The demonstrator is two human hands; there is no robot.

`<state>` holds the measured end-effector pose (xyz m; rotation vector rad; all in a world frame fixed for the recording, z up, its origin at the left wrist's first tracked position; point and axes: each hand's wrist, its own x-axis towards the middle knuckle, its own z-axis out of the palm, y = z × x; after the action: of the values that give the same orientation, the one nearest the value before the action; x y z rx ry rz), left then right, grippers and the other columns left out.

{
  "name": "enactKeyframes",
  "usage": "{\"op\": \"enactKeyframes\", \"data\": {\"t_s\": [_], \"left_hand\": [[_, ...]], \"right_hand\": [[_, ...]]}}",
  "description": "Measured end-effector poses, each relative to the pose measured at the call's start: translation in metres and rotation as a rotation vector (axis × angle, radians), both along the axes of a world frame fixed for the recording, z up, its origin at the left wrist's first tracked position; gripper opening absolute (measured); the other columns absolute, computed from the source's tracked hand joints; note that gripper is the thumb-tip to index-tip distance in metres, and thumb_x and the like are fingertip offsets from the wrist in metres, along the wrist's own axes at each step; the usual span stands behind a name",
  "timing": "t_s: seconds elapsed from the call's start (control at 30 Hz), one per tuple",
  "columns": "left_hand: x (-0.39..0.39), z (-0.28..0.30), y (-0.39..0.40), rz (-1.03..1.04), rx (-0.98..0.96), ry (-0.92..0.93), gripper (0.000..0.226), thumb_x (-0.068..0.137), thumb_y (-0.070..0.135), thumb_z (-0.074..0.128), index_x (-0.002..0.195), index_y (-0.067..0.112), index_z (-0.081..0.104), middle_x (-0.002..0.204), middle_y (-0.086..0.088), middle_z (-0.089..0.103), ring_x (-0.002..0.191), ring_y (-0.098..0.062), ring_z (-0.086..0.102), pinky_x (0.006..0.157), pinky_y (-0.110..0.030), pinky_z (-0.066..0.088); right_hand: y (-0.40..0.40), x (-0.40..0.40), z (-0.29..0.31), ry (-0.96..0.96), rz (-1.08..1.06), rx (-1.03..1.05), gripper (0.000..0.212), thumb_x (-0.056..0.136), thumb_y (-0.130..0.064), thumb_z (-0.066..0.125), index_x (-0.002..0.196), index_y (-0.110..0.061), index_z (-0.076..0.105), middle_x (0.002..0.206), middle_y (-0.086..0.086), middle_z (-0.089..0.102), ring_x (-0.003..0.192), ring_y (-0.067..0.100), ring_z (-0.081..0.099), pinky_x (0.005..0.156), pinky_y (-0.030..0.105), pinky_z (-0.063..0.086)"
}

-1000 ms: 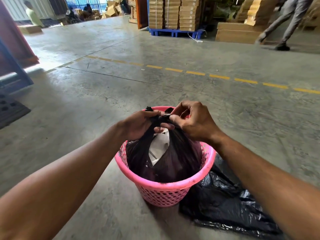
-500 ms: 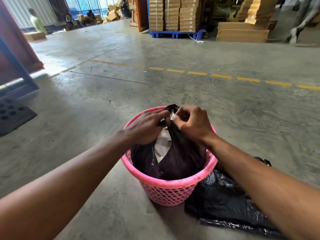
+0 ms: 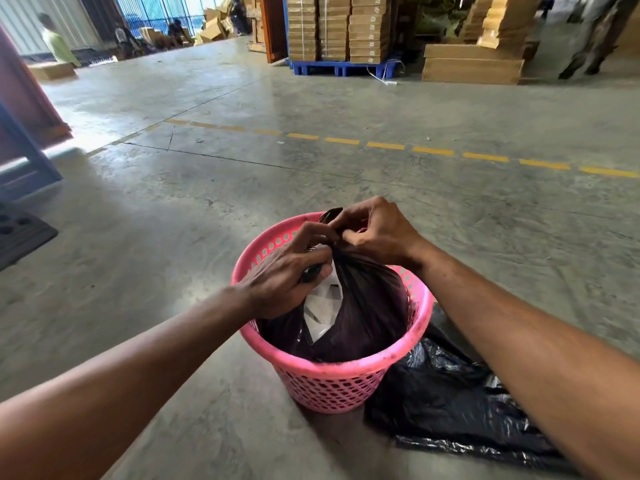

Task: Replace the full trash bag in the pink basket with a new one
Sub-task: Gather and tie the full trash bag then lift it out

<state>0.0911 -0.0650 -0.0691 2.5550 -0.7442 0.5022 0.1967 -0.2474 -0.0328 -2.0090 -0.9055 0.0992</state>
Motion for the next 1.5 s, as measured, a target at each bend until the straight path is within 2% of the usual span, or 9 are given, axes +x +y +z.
{"op": "enactKeyframes", "data": {"t_s": [0.13, 0.23, 0.33, 0.67, 0.87, 1.07, 1.33, 1.43, 1.5], "left_hand": [[0.002, -0.012, 0.006, 0.106, -0.138, 0.007, 0.015, 0.102, 0.025, 0.050, 0.094, 0.019, 0.062, 0.136, -0.005, 0.042, 0.127, -0.021, 0.051, 0.101, -0.046, 0.044], [0.004, -0.015, 0.019, 0.195, -0.141, 0.075, 0.021, 0.102, 0.039, 0.045, 0.092, 0.030, 0.061, 0.134, 0.001, 0.043, 0.134, -0.021, 0.043, 0.108, -0.051, 0.036], [0.006, -0.016, 0.026, 0.248, -0.009, 0.304, 0.032, 0.097, 0.054, 0.036, 0.089, 0.037, 0.063, 0.127, 0.014, 0.046, 0.127, -0.016, 0.038, 0.110, -0.049, 0.030], [0.009, -0.015, 0.048, 0.413, 0.405, 0.620, 0.038, 0.099, 0.047, 0.035, 0.081, 0.022, 0.055, 0.113, 0.008, 0.041, 0.118, -0.019, 0.035, 0.113, -0.040, 0.024], [0.013, -0.003, 0.030, 0.342, -0.810, 0.691, 0.019, 0.098, 0.006, 0.051, 0.108, -0.007, 0.061, 0.087, -0.006, 0.059, 0.077, -0.006, 0.061, 0.076, -0.013, 0.047], [0.028, 0.002, -0.007, 0.326, -1.208, 0.820, 0.025, 0.101, 0.019, 0.047, 0.077, 0.014, 0.048, 0.060, -0.001, 0.041, 0.052, -0.018, 0.052, 0.063, -0.030, 0.050], [0.041, 0.013, -0.041, 0.200, -0.329, 0.676, 0.037, 0.077, 0.021, 0.076, 0.111, 0.008, 0.068, 0.093, -0.004, 0.070, 0.088, -0.016, 0.068, 0.082, -0.025, 0.055], [0.047, 0.004, -0.039, 0.169, -0.451, 0.716, 0.011, 0.096, 0.008, 0.059, 0.093, 0.007, 0.070, 0.082, 0.007, 0.067, 0.069, 0.004, 0.058, 0.066, -0.010, 0.044], [0.050, 0.000, -0.032, 0.227, -0.523, 0.798, 0.024, 0.094, 0.021, 0.054, 0.097, 0.003, 0.070, 0.083, -0.001, 0.064, 0.069, -0.011, 0.053, 0.060, -0.020, 0.040]], "right_hand": [[-0.010, 0.005, -0.011, 0.136, -0.055, 0.062, 0.015, 0.075, -0.017, 0.075, 0.087, -0.015, 0.084, 0.083, 0.001, 0.081, 0.084, 0.019, 0.078, 0.082, 0.041, 0.060], [-0.018, 0.007, -0.017, 0.105, -0.160, -0.019, 0.009, 0.069, -0.020, 0.078, 0.077, -0.017, 0.083, 0.073, -0.002, 0.079, 0.069, 0.005, 0.071, 0.073, 0.033, 0.058], [-0.030, 0.013, -0.024, 0.012, -0.300, -0.201, 0.005, 0.066, -0.019, 0.081, 0.065, -0.022, 0.077, 0.065, -0.008, 0.074, 0.059, -0.005, 0.065, 0.063, 0.017, 0.048], [-0.039, 0.018, -0.040, -0.162, -0.462, -0.526, 0.016, 0.060, -0.023, 0.072, 0.069, -0.011, 0.075, 0.077, 0.011, 0.077, 0.078, 0.032, 0.074, 0.069, 0.031, 0.056], [-0.041, 0.019, -0.027, -0.022, -0.394, -0.357, 0.015, 0.072, -0.022, 0.077, 0.061, -0.021, 0.067, 0.068, 0.007, 0.077, 0.065, 0.020, 0.074, 0.071, 0.034, 0.060], [-0.046, 0.008, -0.004, 0.126, -0.136, 0.031, 0.011, 0.077, -0.002, 0.072, 0.078, -0.012, 0.078, 0.068, 0.006, 0.077, 0.063, 0.027, 0.074, 0.069, 0.044, 0.059], [-0.014, -0.022, 0.017, -0.137, -0.030, 0.001, 0.015, 0.072, -0.008, 0.074, 0.083, -0.015, 0.082, 0.074, -0.004, 0.079, 0.067, 0.005, 0.074, 0.065, 0.022, 0.058], [-0.012, -0.023, 0.012, -0.115, -0.010, 0.031, 0.020, 0.074, -0.013, 0.070, 0.089, -0.019, 0.081, 0.082, -0.004, 0.079, 0.075, 0.009, 0.075, 0.067, 0.022, 0.055], [-0.020, -0.014, 0.009, -0.124, -0.037, 0.028, 0.031, 0.072, -0.019, 0.065, 0.100, -0.023, 0.077, 0.094, -0.006, 0.074, 0.080, 0.012, 0.072, 0.068, 0.020, 0.050]]}}
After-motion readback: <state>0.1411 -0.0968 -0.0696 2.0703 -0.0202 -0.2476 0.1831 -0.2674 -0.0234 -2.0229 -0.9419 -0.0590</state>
